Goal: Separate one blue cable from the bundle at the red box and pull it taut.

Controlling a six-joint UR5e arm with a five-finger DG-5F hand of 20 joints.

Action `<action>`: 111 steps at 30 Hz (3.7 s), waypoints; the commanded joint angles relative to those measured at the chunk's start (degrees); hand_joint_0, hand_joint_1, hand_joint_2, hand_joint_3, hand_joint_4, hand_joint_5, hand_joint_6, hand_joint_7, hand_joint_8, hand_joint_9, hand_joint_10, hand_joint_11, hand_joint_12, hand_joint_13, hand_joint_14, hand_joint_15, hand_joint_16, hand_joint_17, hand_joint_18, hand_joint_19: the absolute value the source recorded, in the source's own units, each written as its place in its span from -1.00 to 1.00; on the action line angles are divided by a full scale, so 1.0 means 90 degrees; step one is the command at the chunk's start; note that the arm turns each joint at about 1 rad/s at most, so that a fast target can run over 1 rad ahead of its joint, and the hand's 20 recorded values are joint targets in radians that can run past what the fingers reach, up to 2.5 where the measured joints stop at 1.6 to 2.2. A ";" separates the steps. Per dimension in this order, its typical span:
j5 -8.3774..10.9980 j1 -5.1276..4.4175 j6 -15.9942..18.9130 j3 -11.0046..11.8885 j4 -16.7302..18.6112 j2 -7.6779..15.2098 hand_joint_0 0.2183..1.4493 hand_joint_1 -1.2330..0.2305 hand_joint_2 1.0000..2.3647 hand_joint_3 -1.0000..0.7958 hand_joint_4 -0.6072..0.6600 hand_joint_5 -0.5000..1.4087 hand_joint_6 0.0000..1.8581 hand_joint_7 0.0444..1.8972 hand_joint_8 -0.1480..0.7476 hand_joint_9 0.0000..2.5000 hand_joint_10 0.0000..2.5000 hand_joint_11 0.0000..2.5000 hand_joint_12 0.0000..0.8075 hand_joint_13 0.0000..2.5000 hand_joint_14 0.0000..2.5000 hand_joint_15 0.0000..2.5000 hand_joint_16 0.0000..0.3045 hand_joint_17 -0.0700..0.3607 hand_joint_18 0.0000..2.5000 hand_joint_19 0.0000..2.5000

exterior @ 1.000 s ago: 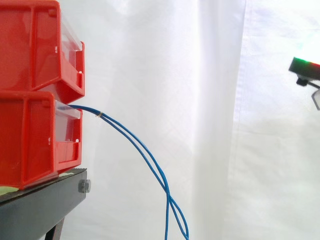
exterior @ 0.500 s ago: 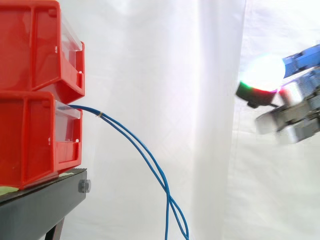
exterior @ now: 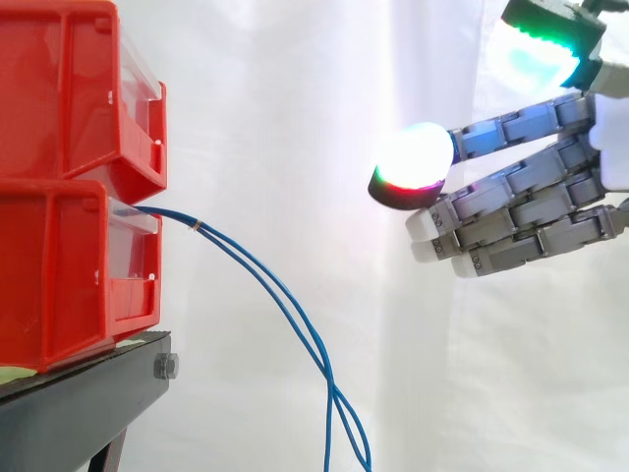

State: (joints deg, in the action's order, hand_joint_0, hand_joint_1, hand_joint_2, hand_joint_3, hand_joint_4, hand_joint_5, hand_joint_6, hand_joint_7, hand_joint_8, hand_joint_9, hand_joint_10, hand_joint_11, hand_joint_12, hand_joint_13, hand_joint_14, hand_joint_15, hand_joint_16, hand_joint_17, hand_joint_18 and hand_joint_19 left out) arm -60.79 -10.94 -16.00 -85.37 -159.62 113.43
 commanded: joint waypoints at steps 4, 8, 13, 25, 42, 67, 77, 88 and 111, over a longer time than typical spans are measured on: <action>0.0075 0.0034 -0.0243 0.0111 0.0411 0.0472 -0.61 -0.29 -1.00 -0.41 0.28 -0.73 -0.46 -0.21 0.09 -0.72 -1.00 -0.92 -0.33 -0.87 -1.00 -1.00 -0.80 -0.35 -1.00 -1.00; 0.0006 0.0053 -0.0243 0.0325 0.0382 0.0795 -0.60 -0.27 -1.00 -0.41 0.29 -0.72 -0.46 -0.20 0.10 -0.68 -1.00 -0.86 -0.33 -0.85 -1.00 -1.00 -0.80 -0.36 -1.00 -1.00; -0.0033 0.0044 -0.0878 0.0345 0.0675 0.0804 -0.59 -0.26 -1.00 -0.40 0.30 -0.72 -0.46 -0.20 0.09 -0.65 -1.00 -0.83 -0.34 -0.84 -1.00 -1.00 -0.81 -0.37 -1.00 -1.00; -0.0414 0.0122 -0.0781 0.0755 0.1085 0.1586 -0.57 -0.22 -1.00 -0.40 0.33 -0.71 -0.46 -0.18 0.10 -0.60 -1.00 -0.76 -0.34 -0.81 -1.00 -1.00 -0.81 -0.37 -0.98 -0.99; -0.1058 0.0259 -0.0029 0.0902 0.1876 0.2025 -0.57 -0.18 -1.00 -0.39 0.34 -0.70 -0.46 -0.15 0.11 -0.55 -0.99 -0.70 -0.31 -0.76 -1.00 -0.97 -0.80 -0.36 -0.93 -0.95; -0.1654 0.0473 0.0880 0.1204 0.2296 0.2455 -0.52 -0.23 -0.99 -0.39 0.20 -0.68 -0.46 -0.12 0.07 -0.47 -0.99 -0.59 -0.23 -0.65 -1.00 -0.89 -0.79 -0.35 -0.82 -0.88; -0.2006 0.0561 0.1768 0.1204 0.2247 0.2455 -0.52 -0.24 -1.00 -0.39 0.26 -0.68 -0.46 -0.08 0.07 -0.46 -0.99 -0.58 -0.22 -0.63 -1.00 -0.87 -0.79 -0.34 -0.81 -0.86; -0.1986 0.0591 0.1739 0.1204 0.2100 0.2464 -0.51 -0.23 -1.00 -0.38 0.28 -0.68 -0.46 -0.08 0.07 -0.46 -0.99 -0.57 -0.20 -0.61 -1.00 -0.84 -0.79 -0.33 -0.78 -0.83; -0.2015 0.0600 0.1534 0.1527 0.1944 0.2552 -0.49 -0.24 -0.99 -0.36 0.28 -0.67 -0.46 0.01 0.07 -0.44 -0.99 -0.53 -0.17 -0.56 -0.99 -0.79 -0.77 -0.32 -0.73 -0.79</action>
State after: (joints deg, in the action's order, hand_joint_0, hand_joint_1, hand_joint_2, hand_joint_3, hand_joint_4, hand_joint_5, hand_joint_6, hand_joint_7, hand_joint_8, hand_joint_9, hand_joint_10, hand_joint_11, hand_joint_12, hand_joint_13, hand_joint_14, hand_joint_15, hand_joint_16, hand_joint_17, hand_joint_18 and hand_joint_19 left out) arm -78.92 -5.58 -2.10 -71.81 -141.62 136.42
